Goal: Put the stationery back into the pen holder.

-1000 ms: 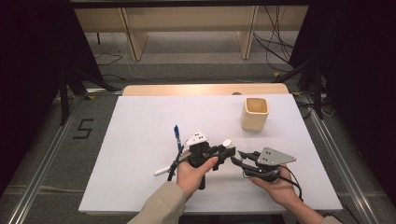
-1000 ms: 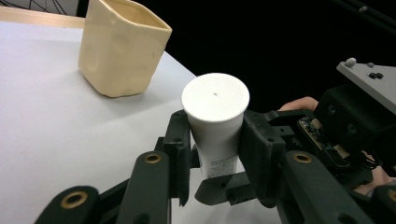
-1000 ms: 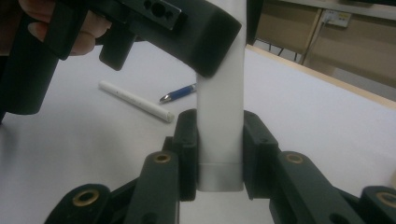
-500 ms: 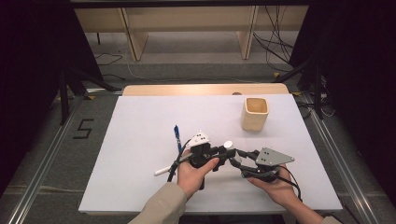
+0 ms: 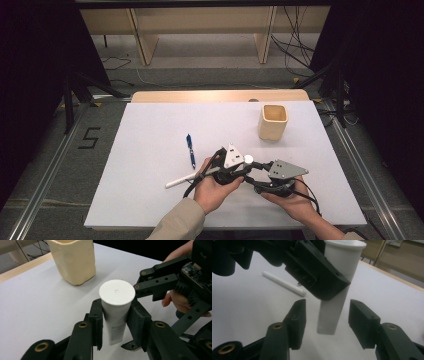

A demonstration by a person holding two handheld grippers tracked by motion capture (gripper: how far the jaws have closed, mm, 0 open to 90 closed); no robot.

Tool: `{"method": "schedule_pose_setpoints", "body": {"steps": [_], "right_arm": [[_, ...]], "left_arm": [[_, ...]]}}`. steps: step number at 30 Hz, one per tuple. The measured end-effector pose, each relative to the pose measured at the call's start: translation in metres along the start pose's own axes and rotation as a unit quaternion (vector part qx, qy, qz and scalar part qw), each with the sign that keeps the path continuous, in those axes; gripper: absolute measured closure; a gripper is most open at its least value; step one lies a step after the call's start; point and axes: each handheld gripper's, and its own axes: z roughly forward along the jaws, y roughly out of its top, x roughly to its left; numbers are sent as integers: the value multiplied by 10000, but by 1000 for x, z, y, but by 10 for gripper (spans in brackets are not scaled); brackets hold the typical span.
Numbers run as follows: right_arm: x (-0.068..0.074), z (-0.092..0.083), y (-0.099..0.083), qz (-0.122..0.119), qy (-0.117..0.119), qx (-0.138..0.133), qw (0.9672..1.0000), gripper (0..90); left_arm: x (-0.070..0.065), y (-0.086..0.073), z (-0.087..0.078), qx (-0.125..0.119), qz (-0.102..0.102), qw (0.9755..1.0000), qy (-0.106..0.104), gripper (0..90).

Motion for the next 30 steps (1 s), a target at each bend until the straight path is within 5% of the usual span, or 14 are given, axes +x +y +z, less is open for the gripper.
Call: {"method": "schedule_pose_setpoints", "body": {"steps": [10, 24, 30], "right_arm": [[0, 4, -1, 142, -81, -137, 9998, 559], [-2, 2, 0, 455, -58, -359, 9983, 711], [-14, -3, 1, 801, -251, -371, 9958, 711]], "left_arm": [[-2, 1, -1, -25, 168, 9999, 5, 671], [-1, 2, -2, -199, 73, 9997, -83, 663], [5, 1, -21, -553, 38, 9984, 129, 388]]}}
